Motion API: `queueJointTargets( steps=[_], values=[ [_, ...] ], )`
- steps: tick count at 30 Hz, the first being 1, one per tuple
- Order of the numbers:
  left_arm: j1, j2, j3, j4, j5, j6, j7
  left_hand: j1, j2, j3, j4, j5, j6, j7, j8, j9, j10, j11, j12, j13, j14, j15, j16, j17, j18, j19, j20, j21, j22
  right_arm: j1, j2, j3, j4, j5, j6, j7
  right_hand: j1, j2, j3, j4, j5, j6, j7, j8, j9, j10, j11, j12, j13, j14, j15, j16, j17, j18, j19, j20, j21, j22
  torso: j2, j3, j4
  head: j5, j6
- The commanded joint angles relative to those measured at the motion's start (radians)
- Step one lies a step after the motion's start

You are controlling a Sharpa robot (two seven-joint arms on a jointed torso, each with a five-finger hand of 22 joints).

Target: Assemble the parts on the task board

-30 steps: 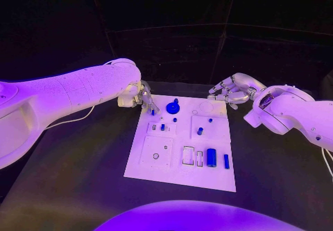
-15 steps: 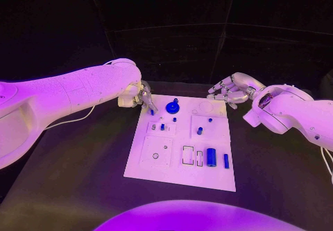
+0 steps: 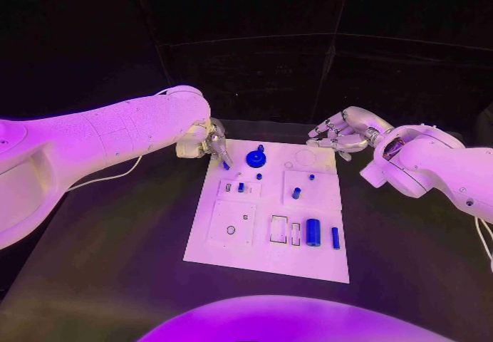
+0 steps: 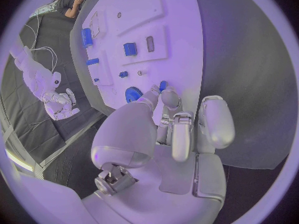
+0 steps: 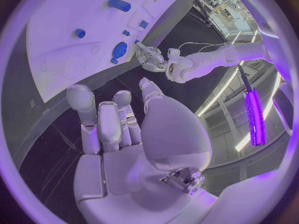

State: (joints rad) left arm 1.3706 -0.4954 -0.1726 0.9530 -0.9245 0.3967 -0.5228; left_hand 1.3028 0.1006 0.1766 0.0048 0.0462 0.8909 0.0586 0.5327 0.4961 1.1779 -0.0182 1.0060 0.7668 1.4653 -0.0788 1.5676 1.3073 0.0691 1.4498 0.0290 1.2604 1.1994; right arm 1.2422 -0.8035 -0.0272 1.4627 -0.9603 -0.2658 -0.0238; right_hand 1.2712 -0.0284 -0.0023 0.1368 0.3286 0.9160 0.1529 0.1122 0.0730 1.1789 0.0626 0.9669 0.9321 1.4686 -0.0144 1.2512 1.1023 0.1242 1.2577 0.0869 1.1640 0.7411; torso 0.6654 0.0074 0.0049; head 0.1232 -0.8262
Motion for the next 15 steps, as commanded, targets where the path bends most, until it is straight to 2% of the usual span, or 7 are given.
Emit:
queueJointTargets(
  steps=[1,3,7,11,15],
  values=[
    [-0.001,-0.005,-0.001,0.011,-0.004,-0.015,0.012,0.027,0.007,0.092,-0.053,0.004,-0.001,0.0,0.007,0.002,0.003,0.002,-0.01,-0.009,0.105,-0.003,0.003,0.264,0.011,0.0,-0.007,0.005,0.002,0.002,0.001,0.001,0.001,-0.002,-0.003,0.008,0.006,0.001,0.003,0.003,0.005,-0.005,-0.002,0.004,0.0,-0.003,-0.002,0.0,-0.001,0.007,-0.006,-0.006,-0.001,0.018,0.003,-0.003,-0.006,-0.001,-0.001,-0.0003,0.0004,0.0,-0.001],
    [-0.001,-0.013,-0.001,0.024,-0.004,-0.023,0.01,-0.012,-0.028,0.189,-0.084,0.004,-0.001,0.004,0.017,0.003,0.015,0.008,-0.016,-0.017,0.105,-0.004,0.003,0.264,0.011,0.001,0.0,0.006,0.004,0.002,0.0,0.001,0.001,-0.002,-0.003,0.008,0.006,0.002,0.003,0.003,0.005,-0.005,-0.002,0.004,0.0,-0.002,-0.002,0.001,0.0,0.008,-0.006,-0.006,0.0,0.018,0.003,-0.003,-0.006,0.0,0.0,-0.0002,0.0002,-0.001,-0.002],
    [-0.001,-0.037,0.0,0.058,-0.004,-0.05,0.006,-0.058,-0.058,0.291,-0.109,0.008,-0.001,0.004,0.033,0.007,0.028,0.005,-0.014,-0.018,0.105,0.0,0.003,0.264,0.011,0.002,0.0,0.007,0.006,0.002,-0.001,0.001,0.001,-0.002,-0.002,0.008,0.006,0.002,0.003,0.003,0.005,-0.005,-0.002,0.004,0.0,-0.002,-0.002,0.001,0.0,0.008,-0.006,-0.006,0.0,0.018,0.003,-0.003,-0.006,0.0,-0.001,-0.0004,0.0027,-0.003,-0.002],
    [0.0,-0.065,0.0,0.098,-0.004,-0.081,0.0,-0.118,-0.092,0.401,-0.125,0.006,-0.003,0.007,0.057,0.014,0.043,0.002,-0.005,-0.015,0.105,0.002,0.003,0.264,0.011,0.004,0.0,0.008,0.01,0.002,-0.001,0.001,0.0,-0.002,-0.002,0.007,0.006,0.002,0.003,0.003,0.006,-0.005,-0.002,0.005,0.0,-0.003,-0.002,-0.001,-0.002,0.007,-0.006,-0.007,-0.001,0.018,0.002,-0.003,-0.007,-0.002,-0.002,0.0006,0.0021,0.0,-0.001],
    [0.002,-0.096,0.001,0.144,-0.004,-0.106,-0.002,-0.139,-0.105,0.441,-0.131,0.011,-0.005,0.004,0.07,0.018,0.049,0.002,0.001,-0.011,0.105,0.0,0.003,0.264,0.011,0.006,0.0,0.01,0.013,0.002,-0.002,0.001,-0.001,-0.002,-0.002,0.007,0.006,0.002,0.003,0.003,0.006,-0.005,-0.002,0.005,0.0,-0.003,-0.002,-0.001,-0.002,0.007,-0.006,-0.007,-0.001,0.018,0.002,-0.003,-0.007,-0.002,-0.003,0.0,0.0027,0.0,-0.002]
  ],
)
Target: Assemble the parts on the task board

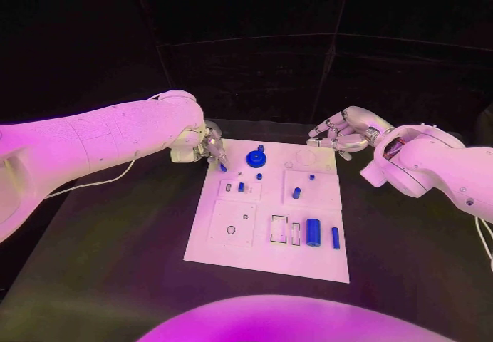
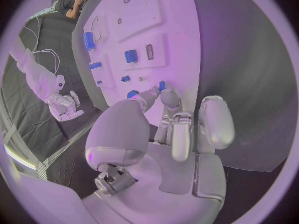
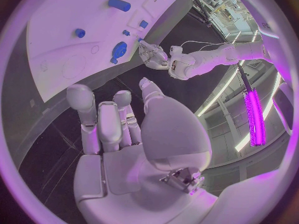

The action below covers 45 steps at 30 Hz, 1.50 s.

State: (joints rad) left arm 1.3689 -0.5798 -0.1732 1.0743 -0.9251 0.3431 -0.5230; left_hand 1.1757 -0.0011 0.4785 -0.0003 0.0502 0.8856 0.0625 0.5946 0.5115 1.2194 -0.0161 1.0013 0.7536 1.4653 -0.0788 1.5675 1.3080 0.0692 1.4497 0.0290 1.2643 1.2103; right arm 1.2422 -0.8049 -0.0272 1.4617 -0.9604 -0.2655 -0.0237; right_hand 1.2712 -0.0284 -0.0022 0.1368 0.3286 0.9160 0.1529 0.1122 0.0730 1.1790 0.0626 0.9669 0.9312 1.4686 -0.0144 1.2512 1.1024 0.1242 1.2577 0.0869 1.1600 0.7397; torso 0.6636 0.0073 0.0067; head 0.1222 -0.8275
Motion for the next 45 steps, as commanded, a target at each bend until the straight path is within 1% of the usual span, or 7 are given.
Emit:
queueJointTargets(
  steps=[1,13,16,19,24,32,45],
  values=[
    [0.005,-0.02,0.001,0.036,-0.004,-0.059,-0.002,-0.014,-0.004,0.142,-0.126,0.007,0.0,0.0,0.009,0.003,0.009,0.0,0.007,0.003,0.105,0.0,0.003,0.263,0.011,0.006,0.0,0.006,0.002,0.002,-0.001,0.001,0.0,-0.002,-0.002,0.007,0.006,0.002,0.003,0.003,0.006,-0.005,-0.002,0.005,0.0,-0.003,-0.002,-0.001,-0.001,0.007,-0.006,-0.007,-0.002,0.018,0.002,-0.003,-0.003,-0.001,-0.001,0.0,0.0007,0.002,0.0],
    [0.008,-0.118,0.001,0.217,-0.014,-0.189,0.005,-0.04,-0.027,0.192,-0.135,0.023,0.001,-0.004,0.031,0.009,0.027,-0.003,0.025,0.02,0.105,-0.002,0.003,0.263,0.008,0.012,-0.002,0.017,0.015,0.002,0.003,0.0,-0.011,-0.002,-0.001,0.009,0.006,0.002,0.003,0.003,0.006,-0.005,-0.002,0.005,0.0,-0.003,-0.002,-0.001,-0.001,0.007,-0.006,-0.007,-0.002,0.018,0.002,-0.003,-0.003,-0.001,-0.001,0.0002,0.0034,0.007,0.003],
    [0.003,-0.132,0.0,0.256,-0.044,-0.229,0.005,-0.043,-0.03,0.198,-0.135,0.028,0.002,-0.004,0.034,0.009,0.03,-0.003,0.028,0.022,0.105,-0.003,0.003,0.263,0.007,0.014,-0.003,0.019,0.019,0.001,0.003,0.0,-0.012,-0.002,-0.001,0.01,0.006,0.002,0.003,0.003,0.006,-0.005,-0.002,0.005,0.0,-0.003,-0.002,-0.001,-0.001,0.007,-0.006,-0.007,-0.002,0.018,0.002,-0.003,-0.003,-0.001,-0.001,-0.0002,0.0054,0.006,0.002],
    [-0.007,-0.143,-0.001,0.287,-0.073,-0.261,0.006,-0.045,-0.032,0.202,-0.136,0.03,0.002,-0.004,0.036,0.01,0.031,-0.004,0.029,0.023,0.105,-0.003,0.003,0.263,0.007,0.015,-0.003,0.021,0.021,0.001,0.003,0.0,-0.014,-0.002,-0.001,0.011,0.006,0.003,0.003,0.004,0.008,-0.005,-0.002,0.005,0.0,-0.004,-0.002,-0.002,-0.003,0.007,-0.006,-0.008,-0.003,0.018,0.002,-0.003,-0.005,-0.003,-0.001,0.0,0.004,0.008,0.002],
    [-0.022,-0.161,-0.001,0.323,-0.114,-0.291,0.006,-0.046,-0.033,0.205,-0.136,0.031,0.003,-0.005,0.037,0.01,0.033,-0.004,0.03,0.024,0.105,-0.003,0.003,0.263,0.007,0.015,-0.003,0.023,0.023,0.001,0.001,0.0,-0.014,-0.002,-0.002,0.012,0.006,0.003,0.003,0.004,0.009,-0.005,-0.002,0.005,0.0,-0.005,-0.002,-0.003,-0.004,0.007,-0.006,-0.009,-0.003,0.018,0.002,-0.003,-0.005,-0.003,-0.001,0.0,0.0001,0.008,0.0],
    [-0.045,-0.195,-0.002,0.383,-0.132,-0.323,0.003,-0.048,-0.036,0.21,-0.137,0.033,0.004,-0.006,0.039,0.01,0.036,-0.005,0.033,0.027,0.105,-0.004,0.003,0.263,0.006,0.016,-0.004,0.024,0.024,0.001,-0.003,0.0,-0.013,-0.002,-0.004,0.013,0.006,0.003,0.003,0.004,0.009,-0.005,-0.002,0.005,0.0,-0.005,-0.002,-0.003,-0.004,0.007,-0.006,-0.009,-0.003,0.018,0.002,-0.003,-0.005,-0.003,0.0,-0.0007,0.0029,0.002,0.0],
    [-0.06,-0.208,-0.002,0.403,-0.156,-0.282,0.0,-0.05,-0.038,0.214,-0.137,0.035,0.004,-0.006,0.041,0.01,0.036,-0.005,0.031,0.024,0.105,-0.004,0.003,0.263,0.007,0.016,-0.004,0.022,0.022,0.001,-0.004,0.0,-0.013,-0.002,-0.002,0.016,0.007,0.004,0.003,0.004,0.011,-0.005,-0.002,0.005,0.0,-0.005,-0.002,-0.002,-0.004,0.007,-0.006,-0.01,-0.004,0.019,0.002,-0.003,-0.006,-0.005,0.0,0.0003,0.0004,0.004,-0.004]
  ],
)
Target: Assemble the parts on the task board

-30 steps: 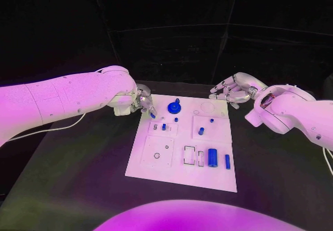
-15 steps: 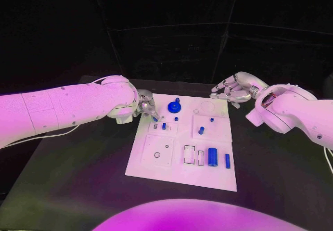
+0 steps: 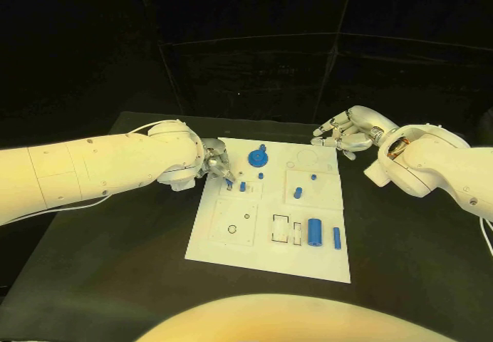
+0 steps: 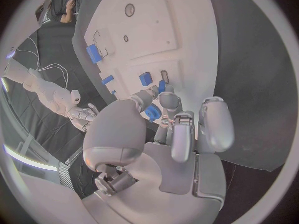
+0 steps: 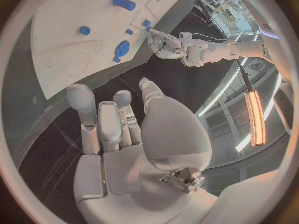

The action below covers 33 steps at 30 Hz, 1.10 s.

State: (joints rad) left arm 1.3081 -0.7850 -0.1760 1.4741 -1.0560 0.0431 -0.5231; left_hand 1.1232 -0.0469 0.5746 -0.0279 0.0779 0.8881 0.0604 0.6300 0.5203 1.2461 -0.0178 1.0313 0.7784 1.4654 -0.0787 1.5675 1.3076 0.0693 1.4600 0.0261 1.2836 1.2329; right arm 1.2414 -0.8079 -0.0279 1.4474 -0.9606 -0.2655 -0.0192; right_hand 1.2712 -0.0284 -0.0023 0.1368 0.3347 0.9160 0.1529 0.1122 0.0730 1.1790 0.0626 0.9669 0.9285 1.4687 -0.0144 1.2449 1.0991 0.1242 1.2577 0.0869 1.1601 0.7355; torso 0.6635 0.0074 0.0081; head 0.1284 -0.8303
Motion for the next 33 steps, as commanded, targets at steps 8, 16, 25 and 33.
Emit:
queueJointTargets(
  steps=[8,16,25,33],
  values=[
    [-0.001,-0.01,0.0,0.004,-0.03,0.048,-0.003,0.003,0.008,0.118,-0.11,0.007,0.002,-0.004,0.006,0.002,0.009,-0.003,0.001,-0.001,0.105,-0.005,0.003,0.263,0.007,0.006,-0.001,0.003,-0.001,0.001,0.001,0.0,0.001,-0.002,0.003,0.015,0.007,0.004,0.003,0.005,0.005,-0.005,-0.002,0.005,0.0,-0.005,-0.002,-0.003,-0.002,0.007,-0.006,-0.004,-0.001,0.019,0.002,-0.003,-0.007,-0.002,0.001,0.0002,-0.0004,-0.002,-0.006],
    [-0.005,-0.007,0.0,0.002,-0.031,0.068,-0.004,0.001,0.007,0.119,-0.109,0.007,0.001,-0.004,0.006,0.002,0.009,-0.003,0.001,-0.001,0.105,-0.005,0.003,0.263,0.007,0.005,-0.001,0.002,-0.002,0.001,0.005,0.0,-0.004,-0.002,0.008,0.02,0.007,0.006,0.003,0.005,0.006,-0.005,-0.003,0.006,0.0,-0.005,-0.002,-0.003,-0.002,0.007,-0.006,-0.004,-0.002,0.019,0.001,-0.004,-0.008,-0.003,0.0,0.0003,-0.0018,-0.001,-0.007],
    [-0.008,-0.006,0.0,0.002,-0.031,0.076,-0.004,0.001,0.007,0.12,-0.109,0.007,0.001,-0.004,0.006,0.002,0.01,-0.003,0.002,0.0,0.105,-0.004,0.003,0.263,0.007,0.005,-0.001,0.001,-0.003,0.001,0.006,0.0,-0.006,-0.002,0.013,0.02,0.007,0.006,0.003,0.005,0.006,-0.005,-0.003,0.006,0.0,-0.005,-0.002,-0.003,-0.002,0.007,-0.006,-0.004,-0.002,0.019,0.001,-0.004,-0.008,-0.003,0.0,0.0006,0.0008,-0.003,-0.009],
    [-0.009,-0.008,0.0,0.005,-0.031,0.087,-0.004,-0.001,0.006,0.121,-0.108,0.007,0.001,-0.004,0.007,0.002,0.011,-0.003,0.002,0.001,0.105,-0.004,0.003,0.263,0.007,0.005,-0.001,0.0,-0.003,0.001,0.007,0.0,-0.008,-0.002,0.015,0.02,0.007,0.006,0.003,0.005,0.006,-0.005,-0.003,0.006,0.0,-0.005,-0.002,-0.003,-0.002,0.007,-0.006,-0.004,-0.002,0.019,0.001,-0.004,-0.008,-0.003,0.0,0.0007,-0.0005,-0.001,-0.01]
  ],
)
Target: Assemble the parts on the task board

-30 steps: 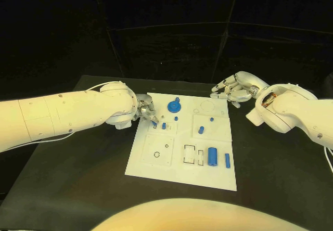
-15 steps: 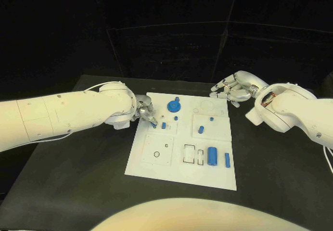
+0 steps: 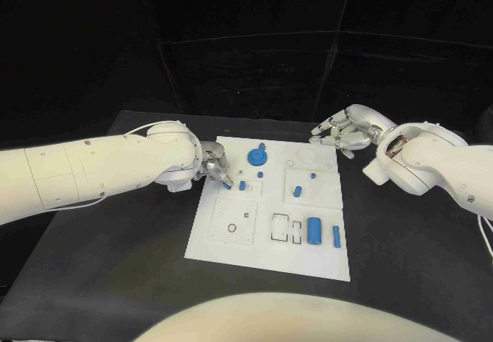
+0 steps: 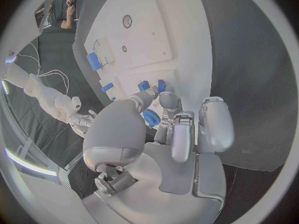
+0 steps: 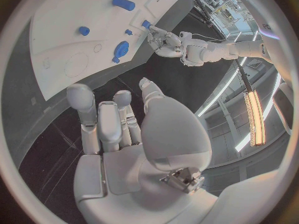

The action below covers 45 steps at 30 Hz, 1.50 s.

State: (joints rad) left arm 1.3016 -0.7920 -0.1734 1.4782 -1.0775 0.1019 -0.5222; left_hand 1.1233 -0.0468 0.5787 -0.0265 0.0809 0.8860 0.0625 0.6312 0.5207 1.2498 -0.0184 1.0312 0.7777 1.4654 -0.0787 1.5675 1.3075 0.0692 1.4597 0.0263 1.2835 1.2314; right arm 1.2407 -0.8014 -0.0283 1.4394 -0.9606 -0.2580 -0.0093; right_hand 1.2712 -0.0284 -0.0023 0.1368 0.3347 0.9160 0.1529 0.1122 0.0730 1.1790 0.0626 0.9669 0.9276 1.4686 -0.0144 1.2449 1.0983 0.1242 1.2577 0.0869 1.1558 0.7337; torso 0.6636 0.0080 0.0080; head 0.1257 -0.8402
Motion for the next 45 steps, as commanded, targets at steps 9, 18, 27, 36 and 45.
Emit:
queueJointTargets(
  steps=[9,18,27,36,45],
  values=[
    [-0.003,0.001,-0.002,0.003,-0.009,0.039,-0.006,-0.003,0.005,0.118,-0.109,0.004,0.004,-0.006,0.006,0.001,0.007,-0.003,0.002,0.002,0.105,-0.004,0.003,0.263,0.007,0.005,-0.002,0.0,-0.002,0.001,0.002,0.0,-0.002,-0.002,0.007,0.011,0.007,0.006,0.003,0.005,0.006,-0.005,-0.003,0.006,0.0,-0.005,-0.002,-0.003,-0.001,0.007,-0.006,-0.004,-0.001,0.019,0.001,-0.004,-0.003,-0.001,0.001,-0.0001,-0.0008,0.001,0.0],
    [-0.003,0.003,-0.002,0.006,-0.009,0.049,-0.006,-0.006,0.001,0.125,-0.11,0.009,0.004,-0.007,0.01,0.002,0.008,-0.004,0.002,0.002,0.105,-0.005,0.003,0.263,0.007,0.005,-0.002,0.0,-0.002,0.001,0.002,0.0,-0.002,-0.002,0.006,0.012,0.008,0.008,0.004,0.006,0.009,-0.005,-0.002,0.006,0.0,-0.007,-0.002,-0.005,-0.004,0.007,-0.006,-0.007,-0.003,0.019,0.001,-0.004,-0.005,-0.004,0.0,0.0001,0.0002,0.0,-0.003],
    [-0.003,0.011,-0.002,-0.003,-0.009,0.049,-0.006,-0.014,-0.001,0.131,-0.106,0.011,0.006,-0.008,0.014,0.003,0.012,-0.004,0.005,0.006,0.105,-0.005,0.003,0.263,0.007,0.006,-0.002,0.002,0.001,0.001,0.005,0.0,-0.004,-0.002,-0.002,0.017,0.008,0.008,0.004,0.007,0.009,-0.005,-0.002,0.006,0.0,-0.007,-0.002,-0.004,-0.004,0.007,-0.006,-0.006,-0.002,0.019,0.001,-0.004,-0.005,-0.003,0.0,-0.0002,-0.0006,0.0,-0.003],
    [-0.003,0.024,-0.002,-0.023,0.004,0.046,-0.006,-0.072,-0.007,0.127,-0.067,0.005,0.014,-0.019,0.03,0.005,0.02,-0.011,0.012,0.009,0.105,-0.01,0.003,0.263,0.006,0.008,-0.006,0.004,0.005,0.001,0.007,0.0,-0.003,-0.002,-0.005,0.018,0.009,0.009,0.004,0.007,0.01,-0.005,-0.002,0.006,0.0,-0.006,-0.002,-0.004,-0.003,0.007,-0.006,-0.006,-0.002,0.019,0.001,-0.004,-0.005,-0.003,0.0,0.0003,-0.0009,-0.003,-0.004],
    [-0.003,0.029,-0.002,-0.033,0.007,0.058,-0.006,-0.128,-0.026,0.105,-0.035,0.004,0.031,-0.029,0.04,0.002,0.021,-0.019,0.015,0.01,0.105,-0.017,0.003,0.263,0.005,0.011,-0.011,0.009,0.012,0.001,0.008,0.0,-0.004,-0.002,-0.005,0.018,0.01,0.01,0.005,0.007,0.011,-0.006,-0.002,0.006,0.0,-0.007,-0.002,-0.005,-0.005,0.007,-0.006,-0.007,-0.002,0.019,0.002,-0.004,-0.005,-0.003,0.0,0.0002,-0.0002,-0.003,-0.006]
  ],
)
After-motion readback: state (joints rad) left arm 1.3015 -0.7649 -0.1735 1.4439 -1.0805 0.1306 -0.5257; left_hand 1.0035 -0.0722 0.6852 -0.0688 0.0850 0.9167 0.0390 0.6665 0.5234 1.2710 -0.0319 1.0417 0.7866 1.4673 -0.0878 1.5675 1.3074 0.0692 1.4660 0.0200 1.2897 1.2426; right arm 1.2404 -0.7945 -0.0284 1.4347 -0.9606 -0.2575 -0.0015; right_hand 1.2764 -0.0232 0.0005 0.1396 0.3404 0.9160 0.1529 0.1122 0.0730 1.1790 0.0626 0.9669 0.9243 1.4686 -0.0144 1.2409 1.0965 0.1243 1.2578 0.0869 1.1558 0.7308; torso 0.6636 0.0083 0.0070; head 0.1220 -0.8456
